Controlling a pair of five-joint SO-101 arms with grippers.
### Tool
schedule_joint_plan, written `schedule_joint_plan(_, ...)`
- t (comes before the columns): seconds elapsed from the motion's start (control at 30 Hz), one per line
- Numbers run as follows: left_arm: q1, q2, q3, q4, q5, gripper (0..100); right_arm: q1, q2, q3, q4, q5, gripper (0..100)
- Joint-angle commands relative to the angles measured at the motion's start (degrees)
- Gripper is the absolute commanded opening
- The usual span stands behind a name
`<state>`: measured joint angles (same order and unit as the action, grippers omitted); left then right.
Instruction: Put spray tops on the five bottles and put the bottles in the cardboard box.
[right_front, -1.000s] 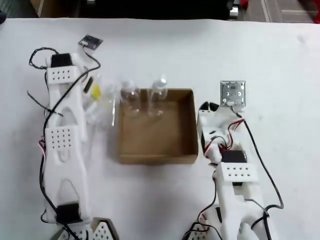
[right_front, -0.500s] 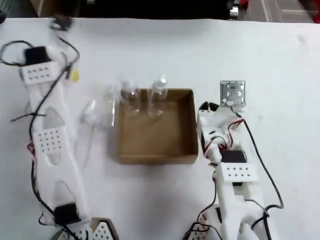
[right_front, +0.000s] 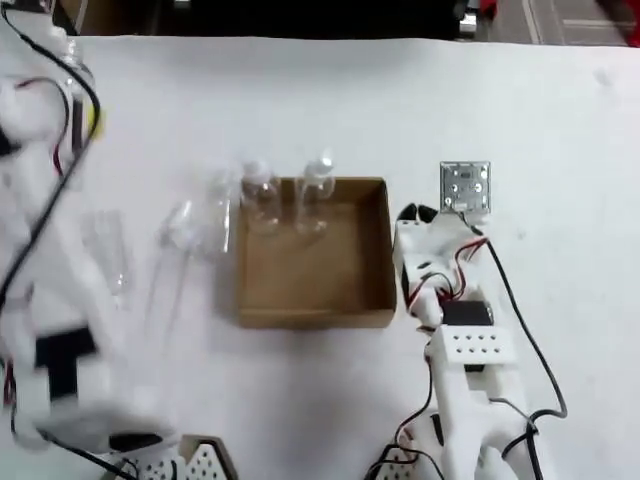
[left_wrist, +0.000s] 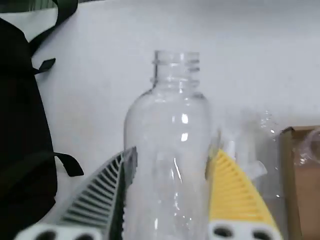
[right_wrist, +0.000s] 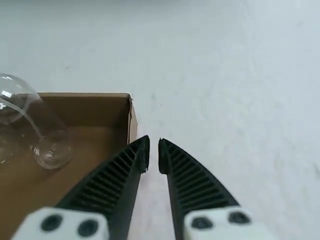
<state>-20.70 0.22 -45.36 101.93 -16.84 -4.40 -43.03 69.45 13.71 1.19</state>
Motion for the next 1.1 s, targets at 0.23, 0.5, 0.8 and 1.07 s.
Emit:
schedule_joint_plan(0.23, 8.4, -44.9, 33.5, -9.3, 5.4, 9, -0.4, -1.4, 0.4, -1.0, 0.7, 1.8)
schedule_joint_plan(0.5, 15.0, -71.8, 63.1, -22.1, 13.3, 9, -0.5, -1.5, 0.4, -0.7, 0.6, 1.8)
schedule_joint_plan(0.8, 19.6, -93.8, 91.6, -36.4, 14.2, 9, -0.5, -1.5, 0.2, -0.8, 0.7, 1.8)
schedule_joint_plan(1.07, 24.5, -104.0, 110.4, -46.9, 18.4, 9, -0.6, -1.5, -2.2, 0.5, 0.3, 1.6)
